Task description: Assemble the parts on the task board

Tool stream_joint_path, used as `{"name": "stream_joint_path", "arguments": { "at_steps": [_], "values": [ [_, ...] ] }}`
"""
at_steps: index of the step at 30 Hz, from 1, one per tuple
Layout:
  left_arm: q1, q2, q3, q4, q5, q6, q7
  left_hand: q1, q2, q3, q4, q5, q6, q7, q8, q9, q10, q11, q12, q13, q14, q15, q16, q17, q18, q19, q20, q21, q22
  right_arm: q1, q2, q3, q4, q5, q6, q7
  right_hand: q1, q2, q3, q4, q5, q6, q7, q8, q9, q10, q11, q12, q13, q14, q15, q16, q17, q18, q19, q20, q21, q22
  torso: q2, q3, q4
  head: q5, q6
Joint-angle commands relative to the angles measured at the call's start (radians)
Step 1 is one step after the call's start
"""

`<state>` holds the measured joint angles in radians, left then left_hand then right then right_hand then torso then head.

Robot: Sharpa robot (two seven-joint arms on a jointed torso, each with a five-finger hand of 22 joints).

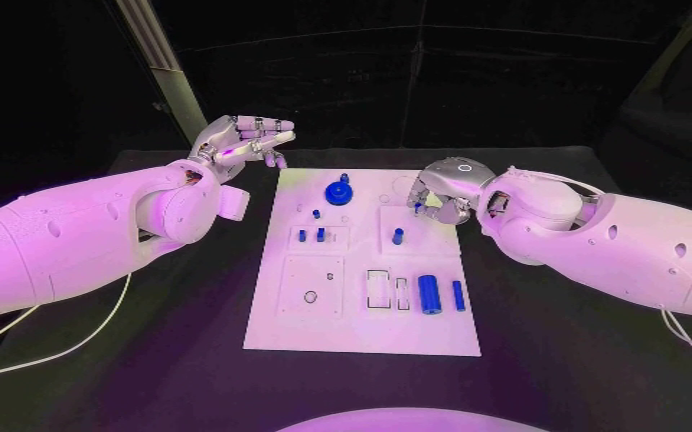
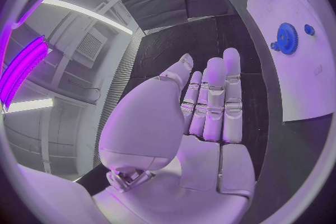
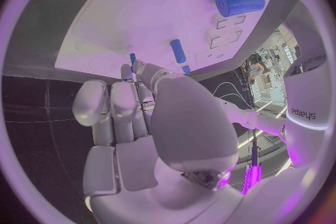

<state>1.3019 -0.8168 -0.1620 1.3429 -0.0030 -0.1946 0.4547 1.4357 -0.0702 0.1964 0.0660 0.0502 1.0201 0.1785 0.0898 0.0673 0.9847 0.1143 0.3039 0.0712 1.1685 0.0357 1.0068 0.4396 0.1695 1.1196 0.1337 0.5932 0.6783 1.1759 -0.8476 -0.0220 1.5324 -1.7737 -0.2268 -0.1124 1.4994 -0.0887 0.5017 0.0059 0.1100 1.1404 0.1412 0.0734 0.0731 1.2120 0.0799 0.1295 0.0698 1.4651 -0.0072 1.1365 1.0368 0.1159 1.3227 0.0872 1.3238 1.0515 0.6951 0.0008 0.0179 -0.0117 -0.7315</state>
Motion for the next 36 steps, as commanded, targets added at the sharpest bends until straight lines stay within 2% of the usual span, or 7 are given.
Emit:
{"name": "stream_joint_path", "arguments": {
  "at_steps": [1,7,13,19,24,31,36],
  "values": [
    [0.002,0.0,0.001,0.002,0.006,-0.005,-0.002,-0.004,0.006,0.004,0.001,0.004,-0.001,0.006,-0.002,-0.002,0.001,0.004,0.004,-0.001,-0.001,-0.003,-0.005,-0.001,0.013,0.005,-0.001,-0.005,-0.001,0.003,-0.011,0.002,0.021,0.045,-0.058,-0.013,-0.008,-0.005,0.006,0.001,0.002,0.006,0.003,-0.004,0.0,0.012,-0.008,-0.004,-0.001,0.023,-0.008,0.003,-0.002,-0.014,0.006,0.002,0.006,0.001,0.0,-0.0004,0.0009,0.001,0.001],
    [0.002,-0.001,0.001,0.005,0.006,-0.008,-0.006,-0.004,0.006,0.004,0.001,0.004,-0.001,0.006,-0.002,-0.002,0.001,0.004,0.004,-0.001,-0.001,-0.003,-0.005,-0.001,0.013,0.005,-0.001,-0.005,-0.001,0.003,-0.024,0.013,0.087,0.089,-0.065,-0.009,-0.014,-0.008,0.012,-0.003,0.002,0.006,0.004,-0.005,0.0,0.012,-0.008,-0.005,-0.001,0.023,-0.007,0.003,-0.004,-0.014,0.007,0.002,0.007,0.003,0.0,-0.0003,-0.0007,0.004,0.001],
    [0.002,0.006,0.001,0.006,0.006,-0.007,-0.007,-0.004,0.005,0.004,0.001,0.004,-0.002,0.007,-0.002,-0.001,0.0,0.005,0.005,-0.002,-0.001,-0.003,-0.005,-0.002,0.013,0.005,0.0,-0.006,-0.002,0.002,0.007,0.016,0.144,0.154,-0.086,0.032,-0.02,-0.009,0.026,-0.013,0.009,0.004,0.005,-0.006,-0.001,0.011,-0.006,-0.009,-0.001,0.023,-0.006,0.004,-0.005,-0.014,0.007,0.003,0.01,0.005,0.003,-0.0003,0.0022,0.012,-0.001],
    [0.002,0.017,0.001,0.005,0.006,-0.005,-0.009,-0.004,0.005,0.004,0.001,0.004,-0.002,0.007,-0.002,-0.001,0.0,0.005,0.005,-0.002,-0.001,-0.003,-0.005,-0.002,0.013,0.005,0.0,-0.006,-0.002,-0.003,0.059,0.017,0.156,0.185,-0.098,0.066,-0.027,-0.011,0.038,-0.022,0.017,-0.001,0.008,-0.007,-0.002,0.008,-0.004,-0.012,-0.001,0.022,-0.005,0.005,-0.007,-0.015,0.006,0.004,0.012,0.007,0.003,0.0,0.002,0.03,-0.017],
    [0.002,0.027,0.001,0.001,0.006,-0.006,-0.011,-0.005,0.006,0.005,0.001,0.004,-0.003,0.008,-0.002,-0.001,0.0,0.005,0.005,-0.002,-0.001,-0.002,-0.005,-0.003,0.013,0.005,0.0,-0.006,-0.002,-0.04,0.108,0.016,0.147,0.174,-0.089,0.08,-0.03,-0.012,0.045,-0.028,0.021,-0.004,0.009,-0.008,-0.002,0.006,-0.003,-0.014,-0.001,0.022,-0.004,0.007,-0.007,-0.015,0.007,0.004,0.013,0.009,0.001,-0.0014,-0.0026,0.051,-0.026],
    [0.002,0.035,0.001,0.002,0.006,-0.005,-0.012,-0.005,0.006,0.005,0.001,0.004,-0.003,0.008,-0.002,-0.001,0.0,0.005,0.005,-0.002,-0.001,-0.002,-0.005,-0.003,0.013,0.005,0.0,-0.006,-0.003,-0.102,0.173,0.016,0.109,0.119,-0.053,0.09,-0.034,-0.017,0.049,-0.036,0.022,-0.006,0.01,-0.008,-0.002,0.005,-0.002,-0.015,-0.001,0.022,-0.003,0.006,-0.009,-0.014,0.005,0.005,0.013,0.007,0.002,-0.0015,0.0015,0.061,-0.033],
    [0.002,0.039,0.001,0.002,0.006,-0.003,-0.013,-0.005,0.005,0.005,0.001,0.004,-0.003,0.009,-0.002,-0.001,-0.001,0.006,0.005,-0.002,-0.001,-0.002,-0.006,-0.003,0.013,0.006,0.0,-0.007,-0.003,-0.124,0.212,0.015,0.077,0.085,-0.025,0.09,-0.034,-0.018,0.049,-0.037,0.022,-0.007,0.01,-0.008,-0.002,0.005,-0.002,-0.015,-0.001,0.021,-0.003,0.006,-0.01,-0.014,0.005,0.005,0.013,0.007,0.002,-0.0014,0.002,0.072,-0.04]
  ]
}}
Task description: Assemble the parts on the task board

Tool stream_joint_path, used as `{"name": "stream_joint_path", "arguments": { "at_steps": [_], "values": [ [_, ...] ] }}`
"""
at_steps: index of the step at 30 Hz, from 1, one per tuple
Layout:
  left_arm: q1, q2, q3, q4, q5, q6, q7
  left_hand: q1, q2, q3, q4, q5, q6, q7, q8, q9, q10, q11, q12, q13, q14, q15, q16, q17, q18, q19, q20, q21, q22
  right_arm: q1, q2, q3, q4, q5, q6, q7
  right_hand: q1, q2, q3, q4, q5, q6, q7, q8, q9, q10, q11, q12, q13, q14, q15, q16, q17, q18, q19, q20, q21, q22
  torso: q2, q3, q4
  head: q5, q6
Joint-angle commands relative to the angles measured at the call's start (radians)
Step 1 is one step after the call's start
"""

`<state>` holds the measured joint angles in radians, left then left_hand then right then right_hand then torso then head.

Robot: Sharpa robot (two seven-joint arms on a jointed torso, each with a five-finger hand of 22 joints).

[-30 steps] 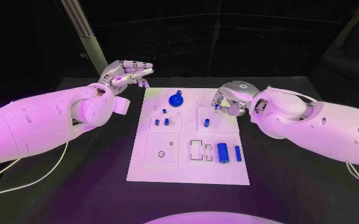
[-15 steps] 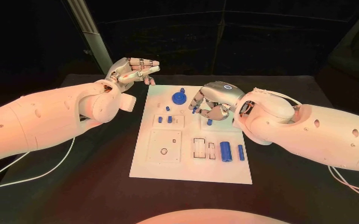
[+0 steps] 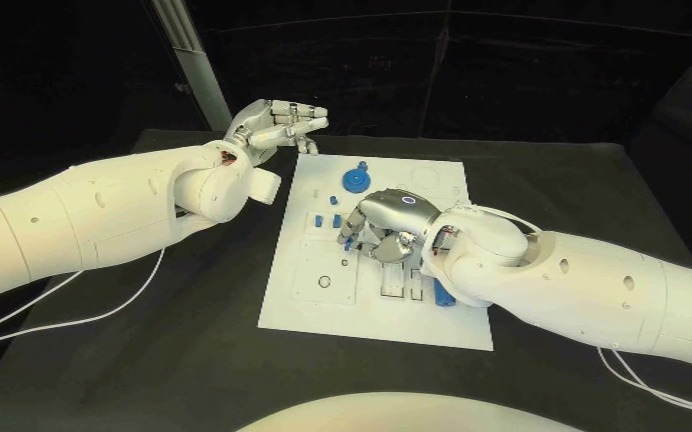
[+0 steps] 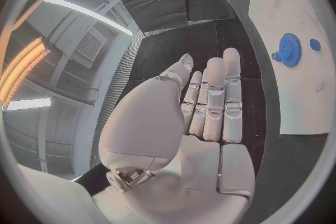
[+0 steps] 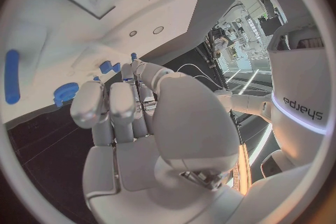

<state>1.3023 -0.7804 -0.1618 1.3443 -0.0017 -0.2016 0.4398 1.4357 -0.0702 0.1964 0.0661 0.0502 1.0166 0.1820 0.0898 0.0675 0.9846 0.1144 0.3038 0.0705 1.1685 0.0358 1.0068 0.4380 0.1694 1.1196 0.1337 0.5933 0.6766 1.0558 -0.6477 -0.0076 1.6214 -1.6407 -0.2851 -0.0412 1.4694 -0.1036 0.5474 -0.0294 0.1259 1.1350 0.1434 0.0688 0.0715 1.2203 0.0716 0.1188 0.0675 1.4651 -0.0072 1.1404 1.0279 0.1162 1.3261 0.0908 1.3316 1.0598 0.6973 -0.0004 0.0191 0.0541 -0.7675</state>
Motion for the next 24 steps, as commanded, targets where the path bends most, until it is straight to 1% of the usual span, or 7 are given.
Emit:
{"name": "stream_joint_path", "arguments": {
  "at_steps": [1,5,8,11,16,19,24],
  "values": [
    [0.002,0.003,0.001,0.0,0.005,0.004,0.002,-0.005,0.005,0.005,0.001,0.004,0.001,0.005,-0.002,-0.002,-0.001,0.006,0.005,-0.001,-0.001,-0.002,-0.006,-0.001,0.013,0.006,0.0,-0.007,-0.001,-0.005,0.015,0.0,-0.015,-0.051,0.035,0.018,-0.005,-0.003,0.004,-0.002,0.006,-0.002,0.008,-0.003,-0.001,-0.004,0.006,-0.005,0.001,0.021,-0.003,0.002,-0.001,-0.015,0.001,0.002,0.005,-0.001,0.0,-0.0003,0.0007,0.007,-0.005],
    [0.002,0.005,0.001,0.0,0.005,0.005,0.001,-0.005,0.005,0.005,0.001,0.004,0.001,0.005,-0.002,-0.002,-0.001,0.006,0.005,-0.001,-0.001,-0.002,-0.006,-0.001,0.013,0.006,0.0,-0.007,-0.001,-0.012,0.03,0.0,-0.027,-0.066,0.045,0.015,-0.005,-0.004,0.004,-0.003,0.006,-0.002,0.008,-0.003,-0.001,-0.004,0.006,-0.005,0.001,0.021,-0.003,0.002,-0.001,-0.015,0.001,0.002,0.005,-0.001,-0.001,0.0008,-0.001,0.012,-0.009],
    [0.002,0.006,0.001,-0.002,0.005,0.006,0.0,-0.005,0.005,0.005,0.001,0.004,0.001,0.005,-0.002,-0.002,-0.001,0.006,0.005,-0.001,-0.001,-0.002,-0.006,-0.001,0.013,0.006,0.0,-0.007,-0.001,-0.015,0.038,0.0,-0.034,-0.074,0.051,0.014,-0.005,-0.004,0.004,-0.003,0.006,-0.002,0.008,-0.003,-0.001,-0.004,0.006,-0.005,0.001,0.021,-0.003,0.002,-0.001,-0.015,0.001,0.002,0.005,-0.001,0.0,0.0013,-0.0015,0.014,-0.01],
    [0.002,0.007,0.001,-0.002,0.005,0.007,-0.002,-0.005,0.005,0.005,0.001,0.004,0.001,0.005,-0.002,-0.002,-0.001,0.006,0.005,-0.001,-0.001,-0.002,-0.006,-0.001,0.013,0.006,0.0,-0.007,-0.001,-0.018,0.044,0.0,-0.039,-0.084,0.062,0.012,-0.007,-0.004,0.004,-0.003,0.005,-0.002,0.009,-0.003,-0.001,-0.004,0.007,-0.005,0.001,0.021,-0.003,0.003,0.0,-0.014,0.001,0.002,0.005,-0.002,0.0,0.0009,-0.0011,0.017,-0.016],
    [0.002,0.009,0.001,-0.003,0.005,0.009,-0.003,-0.005,0.005,0.005,0.001,0.004,0.001,0.005,-0.002,-0.002,-0.001,0.006,0.005,-0.001,-0.001,-0.002,-0.006,-0.001,0.013,0.006,0.0,-0.007,-0.001,-0.02,0.046,0.0,-0.043,-0.1,0.076,0.006,-0.014,-0.004,0.004,-0.004,0.001,-0.002,0.009,-0.003,-0.001,-0.004,0.007,-0.006,0.002,0.021,-0.002,0.002,-0.003,-0.014,0.0,0.003,0.005,-0.002,-0.001,0.0012,-0.0006,0.019,-0.019],
    [0.002,0.01,0.001,-0.005,0.005,0.01,-0.005,-0.005,0.005,0.005,0.001,0.004,0.001,0.005,-0.002,-0.002,-0.001,0.006,0.005,-0.001,-0.001,-0.002,-0.006,-0.001,0.013,0.006,0.0,-0.007,-0.001,-0.02,0.045,0.0,-0.044,-0.104,0.084,0.003,-0.022,-0.003,0.003,-0.005,-0.008,-0.002,0.009,-0.002,0.0,-0.004,0.007,-0.006,0.002,0.021,-0.002,0.003,-0.003,-0.014,-0.001,0.004,0.005,-0.003,0.0,0.001,-0.0005,0.019,-0.019],
    [0.002,0.011,0.001,-0.006,0.005,0.011,-0.006,-0.006,0.005,0.005,0.0,0.004,-0.001,0.006,-0.002,-0.001,-0.002,0.007,0.006,-0.002,-0.001,-0.001,-0.006,-0.002,0.013,0.006,0.001,-0.007,-0.002,-0.021,0.044,-0.001,-0.046,-0.107,0.095,-0.003,-0.024,-0.002,0.003,-0.006,-0.011,-0.002,0.009,-0.002,0.0,-0.004,0.007,-0.006,0.002,0.021,-0.002,0.004,-0.003,-0.014,-0.001,0.004,0.006,-0.002,-0.001,0.0009,-0.0007,0.019,-0.02]
  ]
}}
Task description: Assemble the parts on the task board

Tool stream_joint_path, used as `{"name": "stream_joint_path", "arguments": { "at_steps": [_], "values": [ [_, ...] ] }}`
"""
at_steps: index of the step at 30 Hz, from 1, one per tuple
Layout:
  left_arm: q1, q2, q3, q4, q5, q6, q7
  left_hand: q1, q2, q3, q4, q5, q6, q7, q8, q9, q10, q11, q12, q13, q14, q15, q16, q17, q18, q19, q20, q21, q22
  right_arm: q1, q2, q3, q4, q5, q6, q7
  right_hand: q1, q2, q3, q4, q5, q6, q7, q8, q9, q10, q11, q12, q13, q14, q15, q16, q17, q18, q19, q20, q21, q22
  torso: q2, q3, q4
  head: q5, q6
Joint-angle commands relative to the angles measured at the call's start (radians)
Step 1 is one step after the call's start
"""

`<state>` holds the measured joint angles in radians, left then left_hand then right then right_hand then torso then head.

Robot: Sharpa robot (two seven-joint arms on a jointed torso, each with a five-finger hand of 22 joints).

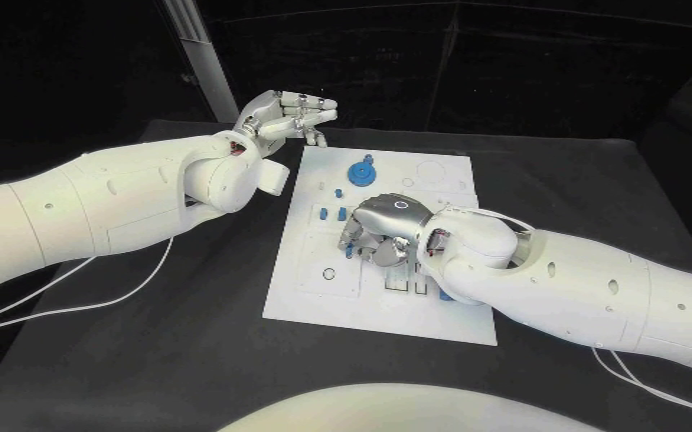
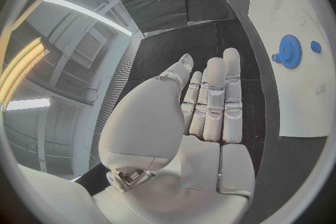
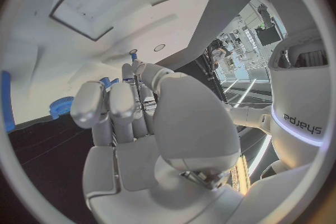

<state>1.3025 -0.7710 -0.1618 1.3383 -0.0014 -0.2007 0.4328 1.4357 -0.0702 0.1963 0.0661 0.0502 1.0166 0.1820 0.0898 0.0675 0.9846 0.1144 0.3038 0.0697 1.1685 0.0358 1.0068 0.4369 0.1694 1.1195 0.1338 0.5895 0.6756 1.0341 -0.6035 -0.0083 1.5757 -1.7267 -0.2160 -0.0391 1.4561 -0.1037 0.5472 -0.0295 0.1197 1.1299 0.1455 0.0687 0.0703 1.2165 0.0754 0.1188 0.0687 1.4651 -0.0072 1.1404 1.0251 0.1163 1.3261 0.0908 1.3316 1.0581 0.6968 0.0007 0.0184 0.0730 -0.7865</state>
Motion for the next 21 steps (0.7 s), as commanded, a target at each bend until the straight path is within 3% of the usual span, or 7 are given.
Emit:
{"name": "stream_joint_path", "arguments": {
  "at_steps": [1,21],
  "values": [
    [0.002,0.002,0.001,-0.001,0.005,0.011,0.0,-0.006,0.005,0.005,0.0,0.004,-0.001,0.006,-0.002,-0.002,-0.002,0.007,0.006,-0.001,-0.001,-0.001,-0.006,-0.001,0.013,0.006,0.001,-0.004,-0.001,0.001,0.0,0.0,-0.001,-0.021,0.028,-0.006,-0.012,-0.001,0.003,-0.006,-0.007,0.003,0.006,-0.001,0.001,0.0,0.003,-0.006,0.001,0.021,-0.002,0.004,0.0,-0.014,-0.001,0.004,0.006,0.0,0.0,-0.0002,0.0,0.0,-0.001],
    [0.002,0.005,0.001,-0.005,0.005,0.012,-0.004,-0.006,0.005,0.006,0.0,0.004,-0.002,0.007,-0.002,-0.002,-0.002,0.007,0.006,-0.001,-0.001,-0.001,-0.006,-0.002,0.013,0.006,0.001,-0.004,-0.001,0.001,0.013,-0.001,-0.012,-0.041,0.058,-0.013,-0.024,0.002,-0.001,-0.008,-0.019,0.005,0.005,0.0,0.002,0.001,0.002,-0.006,0.002,0.02,-0.002,0.006,-0.001,-0.014,-0.003,0.004,0.006,-0.001,0.0,-0.0002,0.0,0.002,-0.001]
  ]
}}
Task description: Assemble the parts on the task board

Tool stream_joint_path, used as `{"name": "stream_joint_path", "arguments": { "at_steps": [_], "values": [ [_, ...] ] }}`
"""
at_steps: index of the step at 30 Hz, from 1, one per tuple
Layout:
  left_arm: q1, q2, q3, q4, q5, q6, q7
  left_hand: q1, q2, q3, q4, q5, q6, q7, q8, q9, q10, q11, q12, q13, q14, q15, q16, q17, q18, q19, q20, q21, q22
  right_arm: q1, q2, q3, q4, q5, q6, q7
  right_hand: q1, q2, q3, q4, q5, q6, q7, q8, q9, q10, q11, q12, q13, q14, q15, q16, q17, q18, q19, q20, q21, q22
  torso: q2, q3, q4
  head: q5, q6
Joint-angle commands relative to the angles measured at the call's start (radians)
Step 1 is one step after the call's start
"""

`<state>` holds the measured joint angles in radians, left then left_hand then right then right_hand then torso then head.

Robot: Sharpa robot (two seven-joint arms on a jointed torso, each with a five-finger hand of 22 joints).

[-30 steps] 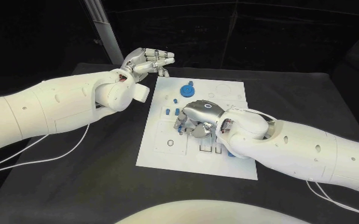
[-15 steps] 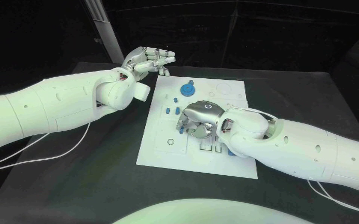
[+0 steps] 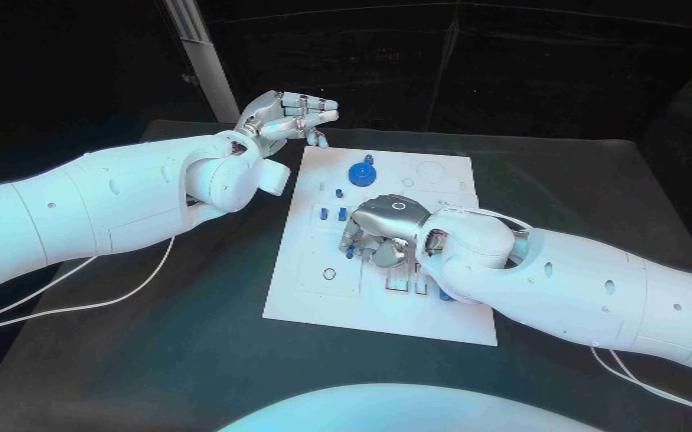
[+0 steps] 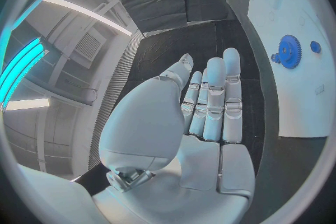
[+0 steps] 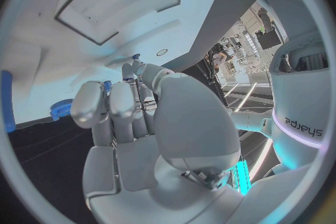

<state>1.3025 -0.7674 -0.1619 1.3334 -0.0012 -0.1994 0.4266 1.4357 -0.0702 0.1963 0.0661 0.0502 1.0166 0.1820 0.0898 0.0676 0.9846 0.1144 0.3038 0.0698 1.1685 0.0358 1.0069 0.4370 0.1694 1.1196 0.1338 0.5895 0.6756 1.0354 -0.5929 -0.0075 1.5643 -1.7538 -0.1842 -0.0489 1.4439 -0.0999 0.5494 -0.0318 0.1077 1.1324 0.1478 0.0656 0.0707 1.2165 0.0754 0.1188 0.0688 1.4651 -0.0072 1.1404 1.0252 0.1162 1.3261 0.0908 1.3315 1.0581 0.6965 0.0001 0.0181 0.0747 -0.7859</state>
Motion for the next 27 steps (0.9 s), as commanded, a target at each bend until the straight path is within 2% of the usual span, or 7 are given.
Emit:
{"name": "stream_joint_path", "arguments": {
  "at_steps": [1,12,19,22,24,25,27],
  "values": [
    [0.002,0.001,0.001,-0.001,0.004,0.01,0.002,-0.006,0.005,0.006,0.0,0.004,-0.002,0.007,-0.002,-0.002,-0.002,0.007,0.006,-0.001,-0.001,-0.001,-0.006,-0.002,0.013,0.006,0.001,-0.004,-0.001,0.0,0.003,-0.002,-0.001,-0.014,0.028,-0.002,-0.012,-0.002,-0.004,-0.006,-0.008,0.002,0.003,0.003,0.002,0.001,0.002,-0.006,0.002,0.02,-0.002,0.005,-0.002,-0.014,-0.003,0.004,0.006,-0.001,0.001,0.0003,0.0001,0.0,-0.002],
    [0.002,0.0,0.001,0.004,0.004,0.01,-0.002,-0.006,0.005,0.006,0.0,0.004,-0.002,0.007,-0.002,-0.002,-0.002,0.007,0.006,-0.001,-0.001,-0.001,-0.006,-0.002,0.013,0.006,0.001,-0.004,-0.001,0.0,0.002,-0.003,-0.002,-0.003,0.044,0.01,-0.041,-0.01,-0.029,-0.005,-0.003,-0.001,0.001,0.002,0.002,-0.002,0.001,-0.009,0.002,0.019,-0.002,0.005,-0.007,-0.013,-0.006,0.005,0.004,-0.004,0.0,-0.0004,-0.0001,-0.001,-0.004],
    [0.002,-0.002,0.001,0.003,0.004,0.008,-0.003,-0.006,0.005,0.006,0.0,0.004,-0.002,0.007,-0.002,-0.002,-0.002,0.007,0.006,-0.001,-0.001,-0.001,-0.006,-0.002,0.013,0.006,0.001,-0.004,-0.001,0.0,0.0,-0.003,-0.003,0.006,0.037,0.015,-0.065,-0.02,-0.052,-0.002,0.002,-0.014,0.003,-0.002,-0.001,-0.013,0.004,-0.017,0.0,0.018,0.0,0.004,-0.012,-0.013,-0.009,0.006,0.001,-0.009,0.0,0.0003,-0.0008,-0.001,-0.003],
    [0.002,-0.002,0.001,0.003,0.004,0.008,-0.003,-0.006,0.005,0.006,0.0,0.004,-0.002,0.007,-0.002,-0.002,-0.002,0.007,0.006,-0.001,-0.001,-0.001,-0.006,-0.002,0.013,0.006,0.001,-0.004,-0.001,0.0,-0.001,-0.003,-0.004,0.013,0.028,0.02,-0.082,-0.032,-0.063,0.002,0.008,-0.045,0.016,-0.005,-0.005,-0.071,0.019,-0.047,-0.007,-0.004,0.012,-0.052,-0.079,0.004,-0.058,0.012,-0.048,-0.103,0.0,-0.0001,-0.0005,-0.002,-0.003],
    [0.002,-0.002,0.001,0.002,0.004,0.008,-0.003,-0.005,0.005,0.007,-0.001,0.004,-0.002,0.008,-0.001,-0.001,-0.003,0.008,0.007,-0.002,-0.001,0.0,-0.006,-0.002,0.013,0.006,0.001,-0.005,-0.002,0.0,-0.001,-0.003,-0.006,0.017,0.018,0.024,-0.094,-0.043,-0.074,0.003,0.014,-0.078,0.029,-0.005,-0.007,-0.109,0.032,-0.056,-0.007,-0.014,0.022,-0.079,-0.109,0.014,-0.087,0.021,-0.081,-0.157,-0.001,-0.0002,-0.0007,-0.002,-0.003],
    [0.003,-0.003,0.001,0.002,0.004,0.007,-0.003,-0.005,0.005,0.007,-0.001,0.004,-0.002,0.008,-0.001,-0.001,-0.003,0.008,0.007,-0.002,-0.001,0.0,-0.006,-0.002,0.013,0.006,0.001,-0.005,-0.002,0.0,-0.001,-0.003,-0.006,0.019,0.01,0.026,-0.101,-0.052,-0.087,0.002,0.017,-0.108,0.04,-0.005,-0.008,-0.141,0.041,-0.056,-0.007,-0.028,0.029,-0.115,-0.148,0.024,-0.115,0.029,-0.116,-0.214,0.0,0.0,-0.0006,-0.002,-0.003],
    [0.003,-0.003,0.001,0.002,0.004,0.007,-0.004,-0.005,0.005,0.007,-0.001,0.004,-0.002,0.008,-0.001,-0.001,-0.003,0.008,0.007,-0.002,-0.001,0.0,-0.006,-0.002,0.013,0.006,0.001,-0.005,-0.002,0.0,-0.001,-0.003,-0.007,0.021,-0.008,0.029,-0.102,-0.055,-0.109,-0.002,0.02,-0.139,0.043,-0.004,-0.007,-0.187,0.05,-0.052,-0.005,-0.049,0.034,-0.164,-0.201,0.039,-0.156,0.036,-0.171,-0.3,0.0,0.0001,-0.0003,-0.002,-0.002]
  ]
}}
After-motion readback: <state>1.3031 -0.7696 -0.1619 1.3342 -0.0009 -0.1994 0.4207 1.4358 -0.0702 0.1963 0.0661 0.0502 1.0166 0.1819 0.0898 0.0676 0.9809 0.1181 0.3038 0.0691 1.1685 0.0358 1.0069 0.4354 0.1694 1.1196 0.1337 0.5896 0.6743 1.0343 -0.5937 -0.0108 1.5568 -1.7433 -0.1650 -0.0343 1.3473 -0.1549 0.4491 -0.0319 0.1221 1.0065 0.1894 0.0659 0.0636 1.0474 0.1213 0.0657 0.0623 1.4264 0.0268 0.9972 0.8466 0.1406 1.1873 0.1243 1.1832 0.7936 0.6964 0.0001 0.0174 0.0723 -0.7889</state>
